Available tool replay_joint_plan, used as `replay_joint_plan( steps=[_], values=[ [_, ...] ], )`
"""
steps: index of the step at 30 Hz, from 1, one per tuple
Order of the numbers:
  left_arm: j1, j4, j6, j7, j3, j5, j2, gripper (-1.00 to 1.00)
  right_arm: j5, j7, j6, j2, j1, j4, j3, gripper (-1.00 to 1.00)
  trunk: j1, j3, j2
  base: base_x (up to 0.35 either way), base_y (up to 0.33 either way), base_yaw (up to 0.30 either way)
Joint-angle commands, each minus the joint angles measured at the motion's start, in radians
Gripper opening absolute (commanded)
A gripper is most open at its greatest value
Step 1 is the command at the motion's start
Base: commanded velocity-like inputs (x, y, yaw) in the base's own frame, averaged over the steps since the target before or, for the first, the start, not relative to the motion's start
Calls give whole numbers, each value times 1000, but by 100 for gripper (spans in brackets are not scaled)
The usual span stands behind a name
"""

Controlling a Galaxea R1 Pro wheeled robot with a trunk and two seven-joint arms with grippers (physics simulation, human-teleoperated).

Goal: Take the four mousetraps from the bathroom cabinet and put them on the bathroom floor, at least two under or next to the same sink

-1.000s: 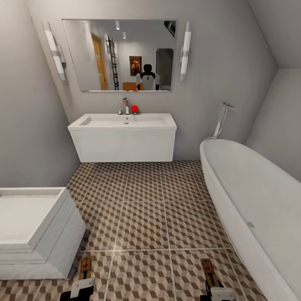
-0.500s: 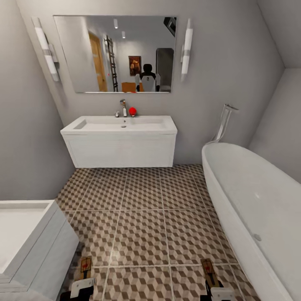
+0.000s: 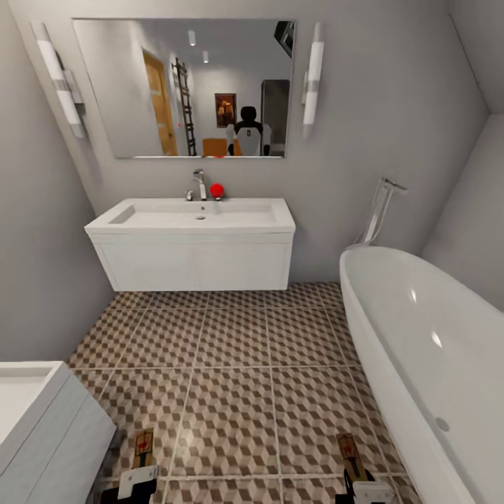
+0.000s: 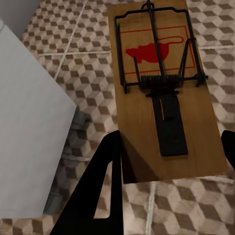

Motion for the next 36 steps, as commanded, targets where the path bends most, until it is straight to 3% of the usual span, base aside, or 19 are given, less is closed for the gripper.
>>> replay_joint_plan(
  steps=[1, 13, 36],
  values=[
    [-1, 2, -1, 10, -4, -9, -1, -100, 1, -10, -1, 0, -1, 1, 8, -100, 1, -1, 0, 304, -24, 73],
    [-1, 2, -1, 10, -4, -9, -1, -100, 1, -9, 0, 0, 0, 1, 8, -100, 1, -1, 0, 304, -4, 133],
    [-1, 2, -1, 10, -4, -9, -1, -100, 1, -9, 0, 0, 0, 1, 8, -100, 1, -1, 0, 306, 0, 6]
  ],
)
